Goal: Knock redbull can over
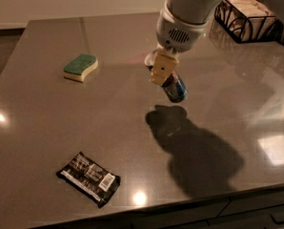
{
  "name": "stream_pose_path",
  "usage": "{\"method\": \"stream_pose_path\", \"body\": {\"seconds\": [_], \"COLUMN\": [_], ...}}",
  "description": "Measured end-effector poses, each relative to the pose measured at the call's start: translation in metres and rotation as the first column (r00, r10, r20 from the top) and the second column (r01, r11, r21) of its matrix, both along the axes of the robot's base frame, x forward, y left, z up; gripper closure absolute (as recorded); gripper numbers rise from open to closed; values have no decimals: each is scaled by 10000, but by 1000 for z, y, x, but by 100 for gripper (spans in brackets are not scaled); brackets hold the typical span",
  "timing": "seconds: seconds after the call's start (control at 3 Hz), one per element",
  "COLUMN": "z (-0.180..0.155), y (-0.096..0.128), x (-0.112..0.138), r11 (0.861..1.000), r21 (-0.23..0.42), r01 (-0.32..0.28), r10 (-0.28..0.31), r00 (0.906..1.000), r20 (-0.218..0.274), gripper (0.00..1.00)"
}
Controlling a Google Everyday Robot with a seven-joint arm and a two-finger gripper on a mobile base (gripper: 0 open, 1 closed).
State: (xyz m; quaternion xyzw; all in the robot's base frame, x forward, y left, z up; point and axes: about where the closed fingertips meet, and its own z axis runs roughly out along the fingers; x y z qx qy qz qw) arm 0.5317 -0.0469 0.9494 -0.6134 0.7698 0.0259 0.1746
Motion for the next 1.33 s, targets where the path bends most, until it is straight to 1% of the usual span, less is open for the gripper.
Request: {"method": "stream_pose_path", "body": {"seconds": [0.33,0.67,1.0,1.33], "z": [-16,-29,-46,-62], "y": [-4,1,10,17], "x": [-21,-32,-37,-36], "r11": [9776,9444,9153,8875], "r21": [-1940,-2941,-3474,-3914], "r01": [-817,-1473,-2039,-2431], "r10": [690,1199,1614,1896], "r00": [9951,9868,9758,9669], "r20": [-709,-1092,-1475,-1706], "gripper": [100,100,84,62]}}
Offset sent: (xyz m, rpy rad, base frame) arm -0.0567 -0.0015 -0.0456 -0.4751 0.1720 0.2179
